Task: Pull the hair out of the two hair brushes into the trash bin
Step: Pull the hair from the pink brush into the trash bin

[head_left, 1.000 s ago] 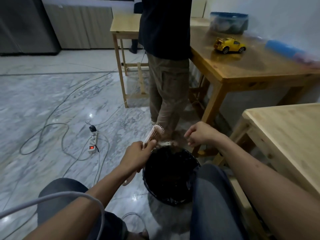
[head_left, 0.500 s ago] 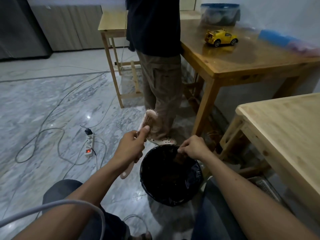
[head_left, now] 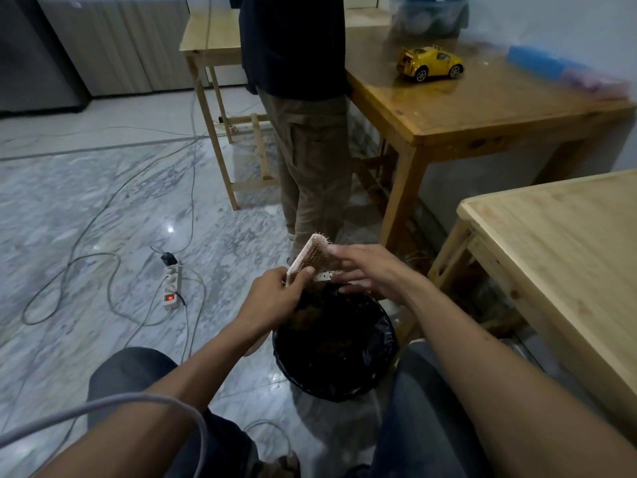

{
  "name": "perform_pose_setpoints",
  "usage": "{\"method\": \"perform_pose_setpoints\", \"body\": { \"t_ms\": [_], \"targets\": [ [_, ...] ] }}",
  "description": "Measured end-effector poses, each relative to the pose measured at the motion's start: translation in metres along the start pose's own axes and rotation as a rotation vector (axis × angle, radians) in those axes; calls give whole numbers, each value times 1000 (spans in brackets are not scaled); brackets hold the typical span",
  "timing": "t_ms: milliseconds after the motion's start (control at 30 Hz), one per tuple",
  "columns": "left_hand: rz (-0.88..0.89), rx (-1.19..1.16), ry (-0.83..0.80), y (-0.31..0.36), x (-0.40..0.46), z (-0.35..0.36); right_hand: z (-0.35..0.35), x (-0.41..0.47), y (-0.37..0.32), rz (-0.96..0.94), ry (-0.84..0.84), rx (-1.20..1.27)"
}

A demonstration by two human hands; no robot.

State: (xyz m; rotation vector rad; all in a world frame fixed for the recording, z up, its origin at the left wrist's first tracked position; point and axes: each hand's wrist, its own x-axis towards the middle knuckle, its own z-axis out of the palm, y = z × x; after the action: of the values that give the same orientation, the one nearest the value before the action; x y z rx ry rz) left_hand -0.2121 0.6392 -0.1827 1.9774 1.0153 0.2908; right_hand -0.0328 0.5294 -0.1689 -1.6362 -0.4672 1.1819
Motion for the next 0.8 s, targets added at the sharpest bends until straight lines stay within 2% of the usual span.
{"method": "perform_pose_setpoints", "body": {
  "t_ms": [100,333,533,600,700,800],
  "targets": [
    [-1,23,17,4,0,2,5,3,5,-70,151,28],
    [20,58,31,10,-1,-2,-2,16,18,104,446,248],
    [61,75,139,11,2,-35,-32,23,41,188,711,152],
    [45,56,97,14,2,-42,-18,24,44,154,623,14],
    [52,82,5,23,1,-35,7,17,33,36,248,-235],
    [32,35,-63,29,4,-26,22,7,17,-54,-187,-72]
  ]
}}
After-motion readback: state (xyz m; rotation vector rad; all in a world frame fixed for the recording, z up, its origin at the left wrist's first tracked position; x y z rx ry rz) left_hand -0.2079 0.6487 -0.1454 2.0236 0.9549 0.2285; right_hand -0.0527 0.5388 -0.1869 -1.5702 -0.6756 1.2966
